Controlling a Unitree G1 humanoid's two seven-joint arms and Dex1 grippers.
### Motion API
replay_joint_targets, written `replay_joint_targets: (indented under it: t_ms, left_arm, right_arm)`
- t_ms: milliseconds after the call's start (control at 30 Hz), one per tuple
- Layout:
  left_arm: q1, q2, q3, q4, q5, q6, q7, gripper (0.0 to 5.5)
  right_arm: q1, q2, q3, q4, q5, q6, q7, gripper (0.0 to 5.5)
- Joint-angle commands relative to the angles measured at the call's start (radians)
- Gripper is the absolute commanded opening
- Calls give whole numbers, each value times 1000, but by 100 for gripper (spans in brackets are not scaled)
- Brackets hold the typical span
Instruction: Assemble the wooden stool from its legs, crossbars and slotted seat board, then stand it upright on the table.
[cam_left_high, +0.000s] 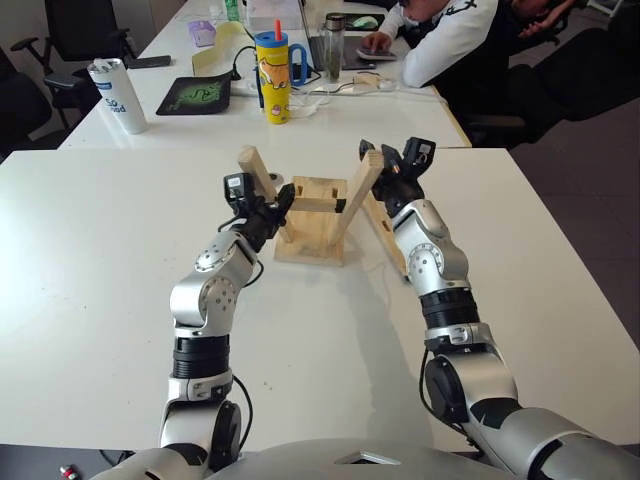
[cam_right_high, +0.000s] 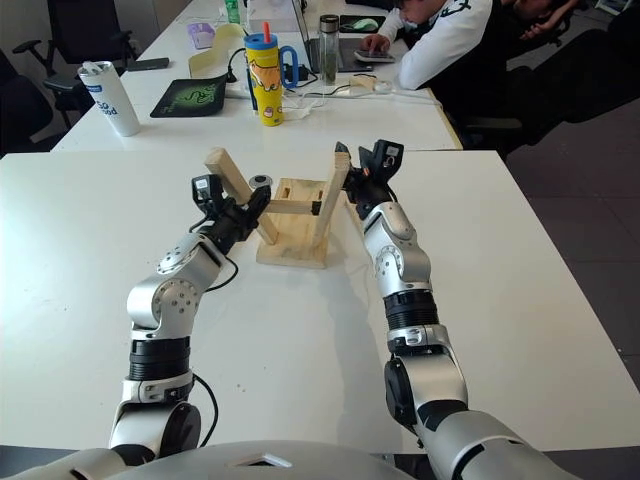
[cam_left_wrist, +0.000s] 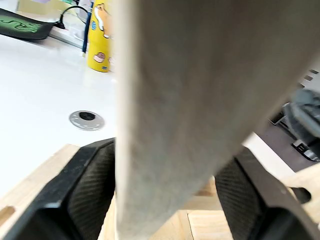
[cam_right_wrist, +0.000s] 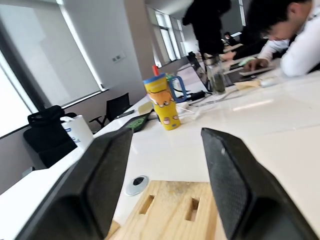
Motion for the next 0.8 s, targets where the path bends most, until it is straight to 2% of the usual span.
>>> replay_joint_targets:
  t_ms: [33, 100, 300, 467, 600, 667, 733, 800]
  left_arm:
    - [23, 5, 3, -49, -5, 6, -5, 302]
    - [25, 11, 15, -69, -7, -8, -10, 302]
    - [-15, 31, 42, -108, -42, -7, -38, 397]
    - [-42, 48, 94, -197, -115, -4, -45, 397]
    - [-81, 60, 151, -250, -164, -26, -18, 397]
    - [-128, 89, 202, -252, -173, -47, 6, 397]
    - [-181, 143, 230, -243, -137, -71, 21, 397]
    - [-257, 246, 211, -230, -56, -101, -5, 397]
  right_arm:
    - [-44, 7, -71, 65, 4, -21, -23, 254]
    - [-44, 23, -86, 72, 0, -38, -24, 254]
    - [-37, 19, -94, 83, -49, -69, -28, 256]
    - [-44, -47, -31, 194, -164, -46, 29, 256]
    - [-54, -82, 40, 225, -194, -56, 227, 256]
    - [-40, -101, 95, 168, -172, -40, 419, 256]
    - [-7, -128, 162, 71, -137, 16, 615, 256]
    - [42, -163, 232, -58, -84, 106, 783, 256]
